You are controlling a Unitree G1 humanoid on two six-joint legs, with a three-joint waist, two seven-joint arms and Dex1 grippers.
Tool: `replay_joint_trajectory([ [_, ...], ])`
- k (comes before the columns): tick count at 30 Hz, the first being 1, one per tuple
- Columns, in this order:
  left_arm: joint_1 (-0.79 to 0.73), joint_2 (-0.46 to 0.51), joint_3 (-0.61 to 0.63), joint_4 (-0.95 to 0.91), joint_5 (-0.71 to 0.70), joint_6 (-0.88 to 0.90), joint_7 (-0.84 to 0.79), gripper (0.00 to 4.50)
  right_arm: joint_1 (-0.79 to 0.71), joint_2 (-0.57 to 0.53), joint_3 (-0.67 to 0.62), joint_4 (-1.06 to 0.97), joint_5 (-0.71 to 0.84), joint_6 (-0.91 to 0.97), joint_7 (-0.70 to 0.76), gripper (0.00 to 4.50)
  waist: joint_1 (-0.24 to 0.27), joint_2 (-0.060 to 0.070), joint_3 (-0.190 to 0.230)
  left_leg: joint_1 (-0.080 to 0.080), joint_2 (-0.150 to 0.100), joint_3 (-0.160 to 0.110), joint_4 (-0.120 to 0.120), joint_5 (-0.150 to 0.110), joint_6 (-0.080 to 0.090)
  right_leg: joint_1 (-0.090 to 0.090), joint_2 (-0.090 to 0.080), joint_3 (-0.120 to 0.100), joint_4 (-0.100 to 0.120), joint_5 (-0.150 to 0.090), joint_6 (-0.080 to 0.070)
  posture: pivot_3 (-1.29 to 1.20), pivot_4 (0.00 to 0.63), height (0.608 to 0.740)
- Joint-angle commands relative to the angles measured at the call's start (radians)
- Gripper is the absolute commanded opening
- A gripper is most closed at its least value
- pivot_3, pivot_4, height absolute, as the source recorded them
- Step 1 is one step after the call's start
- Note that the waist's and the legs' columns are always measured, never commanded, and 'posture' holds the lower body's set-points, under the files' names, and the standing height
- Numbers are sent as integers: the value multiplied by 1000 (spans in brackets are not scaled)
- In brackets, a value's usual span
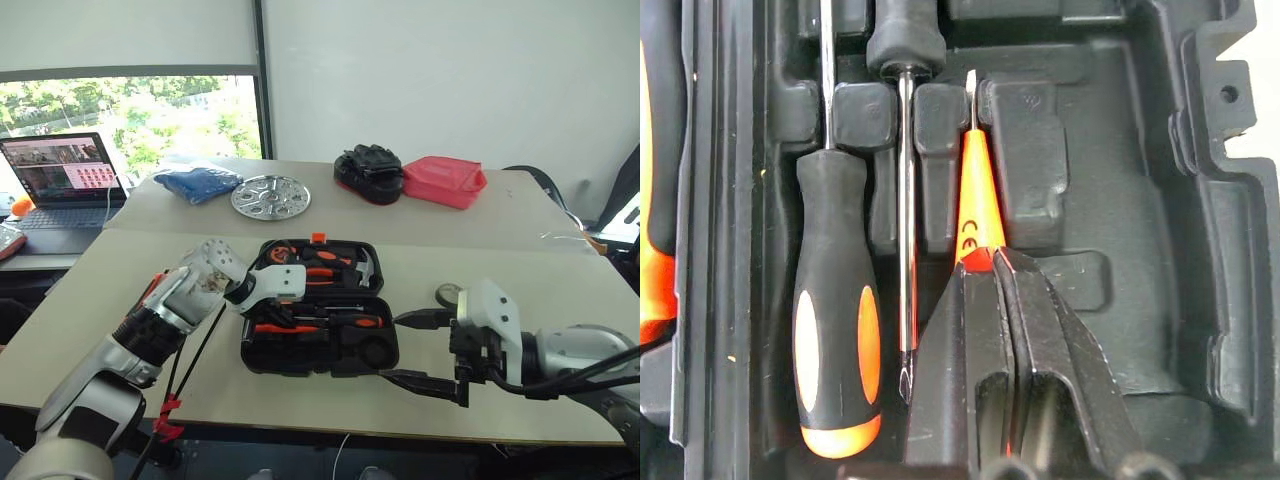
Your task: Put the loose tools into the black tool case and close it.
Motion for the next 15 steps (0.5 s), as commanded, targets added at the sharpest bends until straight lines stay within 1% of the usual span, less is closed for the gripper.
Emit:
replay_joint_trajectory([
  [1, 13, 0, -13, 55, 43, 3, 27, 75, -15, 4, -12, -13, 9, -12, -3, 4500, 0, 0, 0, 1, 0, 0, 0, 0, 0, 1, 0, 0, 0, 0, 0, 0, 150, 740],
  [9, 45, 21, -16, 14, 39, 11, 9, 75, -15, -1, -15, -8, 8, -14, 4, 4500, -1, 3, -2, 2, 0, 0, 0, 0, 0, 1, 0, 1, 0, 0, 0, 0, 150, 740],
  [15, 45, 11, -15, 49, 61, 10, 39, 75, -19, 3, -10, -5, 6, -15, 3, 4500, -1, 4, -3, 2, 0, 0, 0, 0, 0, 1, 0, 1, 0, 0, 0, 0, 150, 740],
])
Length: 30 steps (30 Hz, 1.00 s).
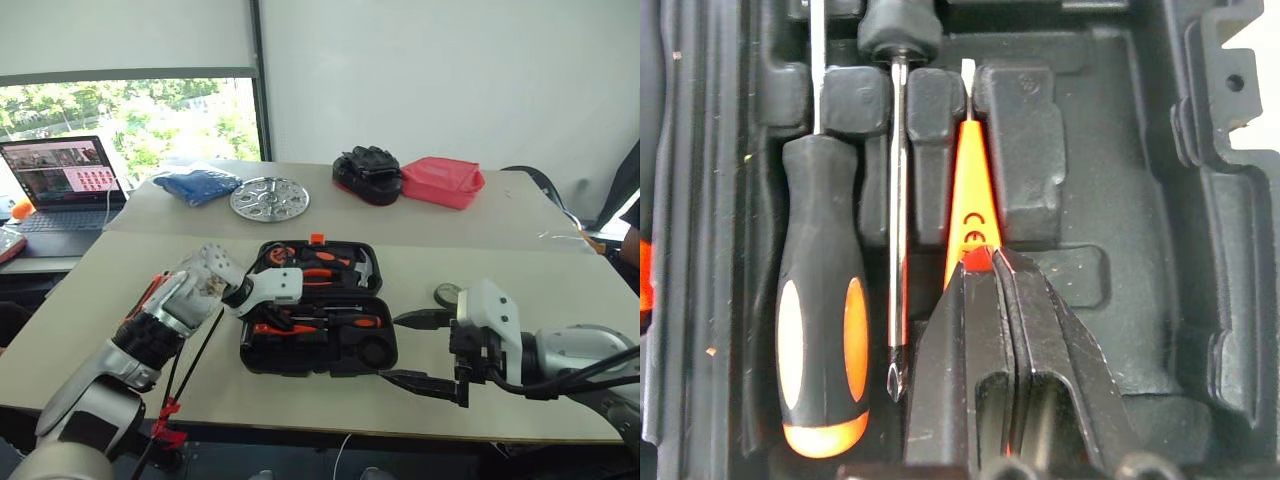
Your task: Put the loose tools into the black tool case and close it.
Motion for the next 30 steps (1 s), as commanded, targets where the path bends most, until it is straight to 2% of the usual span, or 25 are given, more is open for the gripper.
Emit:
replay_joint_trajectory([
  [1, 19, 5, -27, 47, 49, 6, 21, 75, -20, 3, -11, -11, 6, -15, -1, 4500, 0, 0, -1, 0, 0, 0, 0, 0, 0, 0, 0, 0, 0, 0, 0, 0, 150, 740],
  [9, -44, -8, 62, 45, -36, 126, -13, 75, -10, -1, -17, -14, 5, -14, 0, 4500, 0, 1, -1, -2, 0, 0, 0, 0, 0, -3, 0, 0, 0, 0, 0, 0, 150, 740],
  [15, -60, 98, 157, -89, -167, 254, -113, 75, -12, -12, -20, 5, -9, -22, 18, 4500, -3, 0, 0, -8, 0, -1, 0, 0, 0, -7, 0, 0, 0, 0, 0, 0, 150, 740],
  [18, -48, 128, 180, -127, -182, 261, -90, 75, -23, -10, -11, 15, -15, -23, 23, 4500, -1, 0, 0, -7, 0, -1, 0, 0, 0, -7, 0, 0, -1, 0, 0, 0, 150, 740],
  [22, -3, 179, 186, -130, -151, 184, -48, 75, -40, -4, 0, 15, -13, -20, 28, 4500, 1, 0, 0, -7, 0, -1, 0, 0, 0, -6, 0, 0, -1, 0, 0, 0, 150, 740],
  [24, 44, 190, 236, -109, -153, 134, 10, 75, -62, -8, 2, 23, -13, -23, 41, 4500, 0, 0, 0, -6, 0, -1, 0, 0, 0, -6, 0, 0, -1, 0, 0, 0, 150, 740],
  [28, 155, 213, 364, -111, -180, 83, 116, 1108, -120, -2, 9, 63, -24, -26, 46, 4500, -3, -1, 0, -6, 1, -2, -1, 0, 0, -6, 0, 0, 0, 0, 0, 0, 150, 740],
  [30, 267, 232, 496, -219, -282, 122, 107, 1992, -147, 5, 11, 92, -24, -25, 51, 4500, -9, -1, 1, -6, 1, -2, -1, 0, 0, -7, 0, 0, -1, 0, 0, 0, 150, 740],
])
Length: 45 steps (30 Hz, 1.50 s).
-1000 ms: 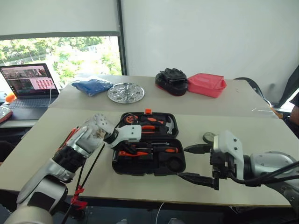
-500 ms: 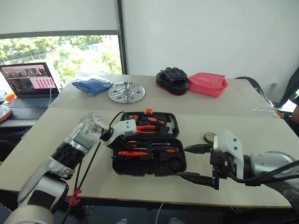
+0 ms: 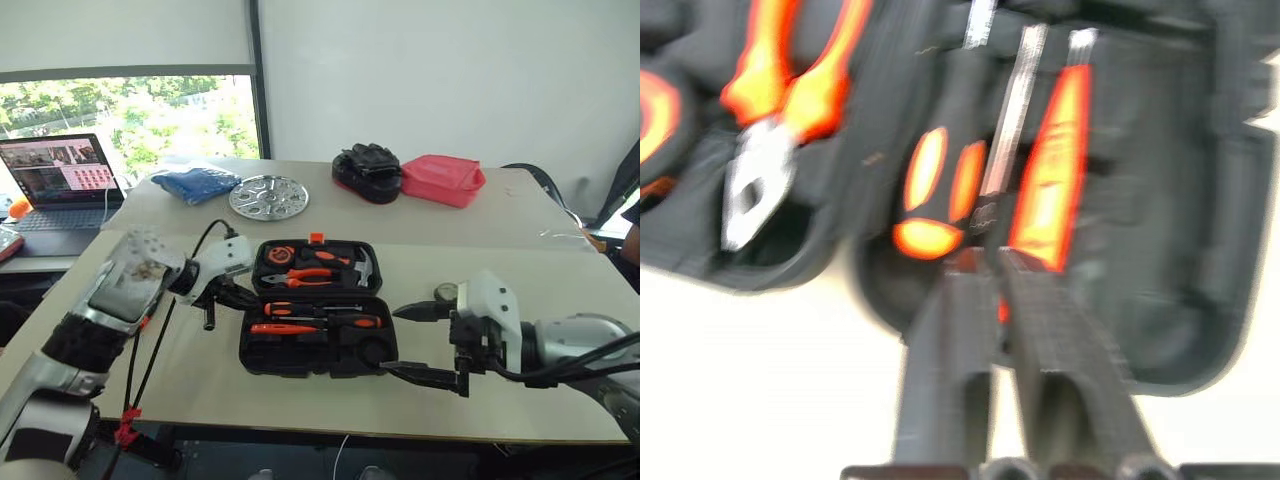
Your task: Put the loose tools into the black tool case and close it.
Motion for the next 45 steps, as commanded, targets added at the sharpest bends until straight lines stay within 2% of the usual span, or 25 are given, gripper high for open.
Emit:
replay_joint_trajectory([
  [1, 138, 43, 226, -177, -152, 53, 8, 2115, -41, 6, -16, 36, -5, -24, 12, 4500, -6, 0, 0, 0, 0, -1, -1, 0, 0, 0, -1, 1, 0, 0, 0, 0, 150, 740],
  [3, 182, 42, 268, -253, -204, 104, 22, 2947, -45, 1, -6, 51, -13, -34, 33, 4500, -1, -1, 1, 0, 2, -2, -1, 0, 0, -1, -2, 0, 0, 0, 0, 0, 150, 740],
  [6, 200, 42, 260, -295, -229, 105, 38, 4091, -58, -1, 18, 71, -32, -44, 64, 4500, 19, -1, 1, -1, 0, -1, 0, 0, 0, 0, -3, -1, -1, 0, 1, 0, 150, 740],
  [8, 150, 29, 197, -266, -210, 91, 45, 4455, -77, 4, 39, 83, -47, -49, 74, 4500, 22, -1, 1, -1, 0, 0, 1, 0, 0, 2, -3, -1, -1, 0, 2, 0, 150, 740],
  [9, 116, 17, 157, -236, -195, 72, 39, 4455, -86, 7, 45, 88, -50, -49, 76, 4500, 22, -1, 1, 0, -1, 2, 1, 0, 0, 2, -3, -1, -1, 0, 2, 0, 150, 740],
  [12, 36, -3, 47, -146, -138, -8, 5, 3768, -95, 15, 45, 85, -46, -39, 69, 4500, 23, -1, 1, 0, -2, 3, 1, 0, -1, 2, -2, -1, -1, 1, 2, 0, 150, 740],
  [17, -81, -82, -115, 13, -43, -134, -42, 1805, -41, 16, 21, 38, -40, -29, 47, 4500, 22, -1, 1, -1, -2, 4, 0, 0, 0, 1, -1, -1, -1, 0, 1, 0, 150, 740],
  [18, -90, -89, -133, 28, -32, -151, -56, 1582, -33, 18, 18, 30, -39, -27, 40, 4500, 19, -1, 1, -1, -2, 4, 0, 0, 0, 1, -1, -1, -1, 0, 1, 0, 150, 740],
  [19, -95, -94, -149, 38, -23, -168, -70, 1035, -26, 20, 14, 22, -36, -24, 33, 4500, 16, -1, 1, -2, -2, 4, 0, 0, 0, 0, -1, -1, -1, 0, 1, 0, 150, 740],
  [20, -99, -98, -159, 46, -17, -179, -81, 856, -20, 21, 11, 16, -33, -22, 26, 4500, 12, -1, 1, -3, -2, 4, 0, 0, 0, 0, -1, -1, -1, 0, 1, 0, 150, 740],
  [21, -103, -100, -169, 51, -14, -183, -93, 376, -15, 22, 8, 11, -31, -21, 20, 4500, 10, -1, 1, -3, -2, 4, 0, 0, 0, -1, -1, -1, -1, 0, 1, 0, 150, 740],
  [22, -105, -102, -176, 54, -10, -191, -102, 109, -9, 22, 6, 7, -30, -20, 15, 4500, 8, -1, 1, -3, -2, 3, 0, 0, 0, -1, -1, -1, -1, 0, 1, 0, 150, 740],
  [29, -103, -114, -218, 62, 57, -203, -94, 35, 18, 24, 2, -10, -25, -22, -4, 4500, 6, -1, 1, -2, -2, 3, 1, 0, 0, 0, -1, -1, -1, 0, 1, 0, 150, 740],
  [45, -27, -107, -232, -31, 86, -189, -105, 35, 13, 34, 15, -3, -10, -19, -20, 4500, 6, -1, 1, -2, -1, 2, 1, 0, 0, 0, -1, -1, -1, 0, 1, 0, 150, 740],
])
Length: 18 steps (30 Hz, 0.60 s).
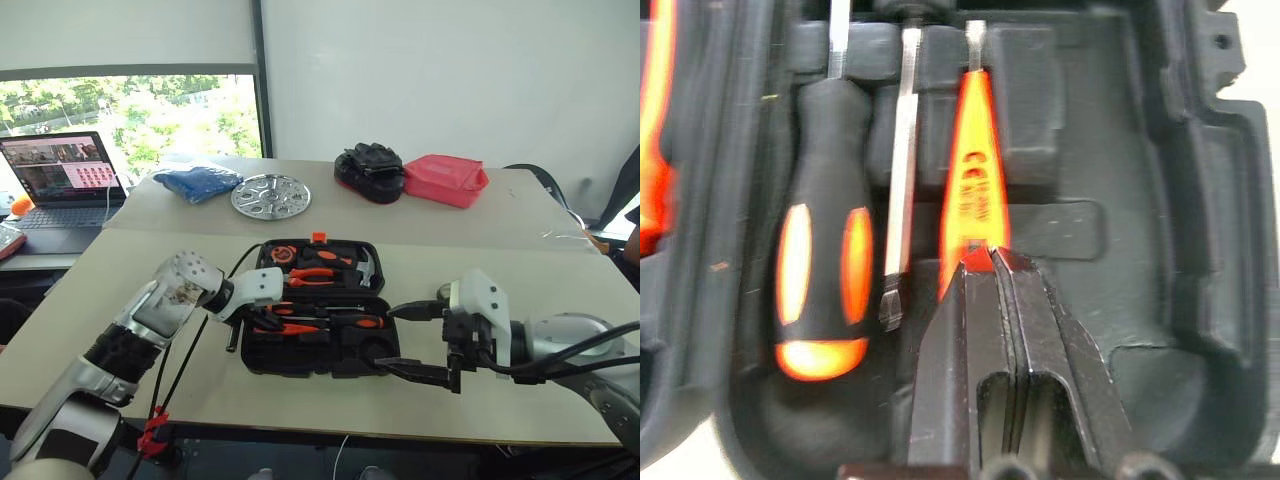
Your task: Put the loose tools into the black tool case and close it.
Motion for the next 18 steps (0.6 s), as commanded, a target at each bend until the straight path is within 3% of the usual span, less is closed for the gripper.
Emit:
replay_joint_trajectory([
  [1, 14, 16, -7, -45, 18, 4, -1, 35, -17, 3, -25, -14, 11, -2, -8, 4500, 0, 0, 0, 0, 0, 0, 0, 0, 0, 0, 0, 0, 0, 0, 0, 0, 150, 740],
  [7, -36, -12, 35, 1, -10, 51, 17, 35, -15, 3, -26, -14, 16, -1, -12, 4500, 1, 0, 0, 0, 0, 0, 0, 0, 0, 0, 0, 0, 0, 0, 0, 0, 150, 740],
  [12, -56, 39, 88, -18, -111, 108, -88, 35, -22, -2, -20, -8, 12, -2, -7, 4500, -2, 0, 0, 0, 0, 0, 0, 0, 0, 0, 0, 0, 0, 0, 0, 0, 150, 740],
  [18, -39, 86, 212, 60, -110, 94, 16, 35, -65, -24, -21, 21, 0, -17, 35, 4500, -3, 0, 0, 1, 0, 0, 0, 0, 0, 0, 0, 0, 0, 0, 0, 0, 150, 740],
])
